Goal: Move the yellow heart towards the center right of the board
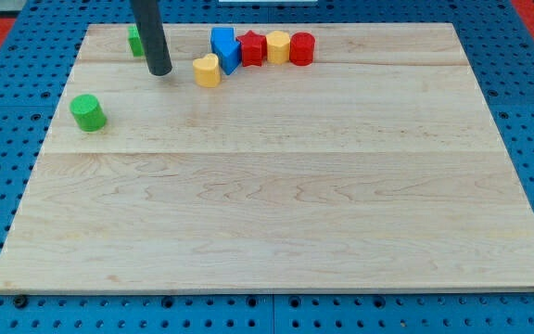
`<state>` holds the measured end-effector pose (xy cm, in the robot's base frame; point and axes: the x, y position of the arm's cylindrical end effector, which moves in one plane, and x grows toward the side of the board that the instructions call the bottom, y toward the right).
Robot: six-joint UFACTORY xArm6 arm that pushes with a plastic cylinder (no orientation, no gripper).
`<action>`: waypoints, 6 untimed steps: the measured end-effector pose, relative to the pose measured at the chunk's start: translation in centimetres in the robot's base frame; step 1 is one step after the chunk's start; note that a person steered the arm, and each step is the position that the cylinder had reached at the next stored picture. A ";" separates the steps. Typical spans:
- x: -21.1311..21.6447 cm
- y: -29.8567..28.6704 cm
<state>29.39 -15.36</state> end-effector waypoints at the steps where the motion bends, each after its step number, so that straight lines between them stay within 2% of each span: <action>1: -0.2 0.5; 2: -0.6 4.8; 3: 0.9 7.5; 4: 4.7 18.6; 5: 8.7 32.5; 6: 8.1 29.7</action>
<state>37.54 14.37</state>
